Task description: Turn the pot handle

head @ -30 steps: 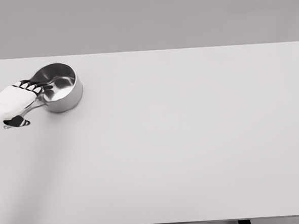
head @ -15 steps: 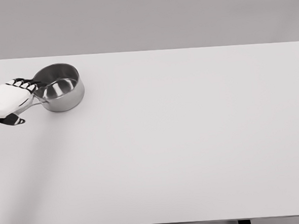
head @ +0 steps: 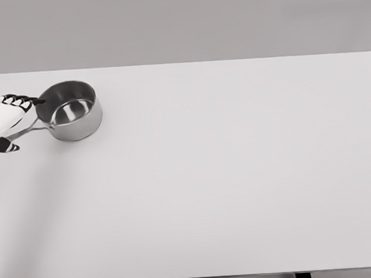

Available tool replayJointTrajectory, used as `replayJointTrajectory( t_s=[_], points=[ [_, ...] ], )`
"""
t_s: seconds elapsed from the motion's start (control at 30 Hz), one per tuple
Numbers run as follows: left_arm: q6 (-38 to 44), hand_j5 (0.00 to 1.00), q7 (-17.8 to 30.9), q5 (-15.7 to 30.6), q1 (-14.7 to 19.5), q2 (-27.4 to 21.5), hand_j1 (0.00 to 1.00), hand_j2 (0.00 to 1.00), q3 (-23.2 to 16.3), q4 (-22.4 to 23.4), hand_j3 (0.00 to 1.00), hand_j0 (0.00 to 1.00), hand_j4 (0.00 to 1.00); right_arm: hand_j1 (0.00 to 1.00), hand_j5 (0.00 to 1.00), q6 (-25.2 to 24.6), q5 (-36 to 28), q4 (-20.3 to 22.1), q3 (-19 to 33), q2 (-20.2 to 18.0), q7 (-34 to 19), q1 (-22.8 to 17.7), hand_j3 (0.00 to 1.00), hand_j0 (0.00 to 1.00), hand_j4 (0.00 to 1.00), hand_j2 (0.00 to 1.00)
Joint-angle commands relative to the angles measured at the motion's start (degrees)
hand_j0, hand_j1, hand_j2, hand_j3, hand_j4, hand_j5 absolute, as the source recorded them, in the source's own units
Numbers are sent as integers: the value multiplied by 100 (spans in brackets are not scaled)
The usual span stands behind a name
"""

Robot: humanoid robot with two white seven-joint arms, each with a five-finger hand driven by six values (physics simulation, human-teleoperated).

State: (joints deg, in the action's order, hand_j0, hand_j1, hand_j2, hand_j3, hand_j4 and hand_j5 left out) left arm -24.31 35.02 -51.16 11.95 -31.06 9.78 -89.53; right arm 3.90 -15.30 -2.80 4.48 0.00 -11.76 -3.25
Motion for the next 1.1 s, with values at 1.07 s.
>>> replayJointTrajectory(
  t_s=[1.07],
  points=[
    [418,100,-12,-25,396,-40,100,100,-11,568,100,100,100,100,100,-3,1,-1,0,0,-1,0,100,100,100,100]
  ],
)
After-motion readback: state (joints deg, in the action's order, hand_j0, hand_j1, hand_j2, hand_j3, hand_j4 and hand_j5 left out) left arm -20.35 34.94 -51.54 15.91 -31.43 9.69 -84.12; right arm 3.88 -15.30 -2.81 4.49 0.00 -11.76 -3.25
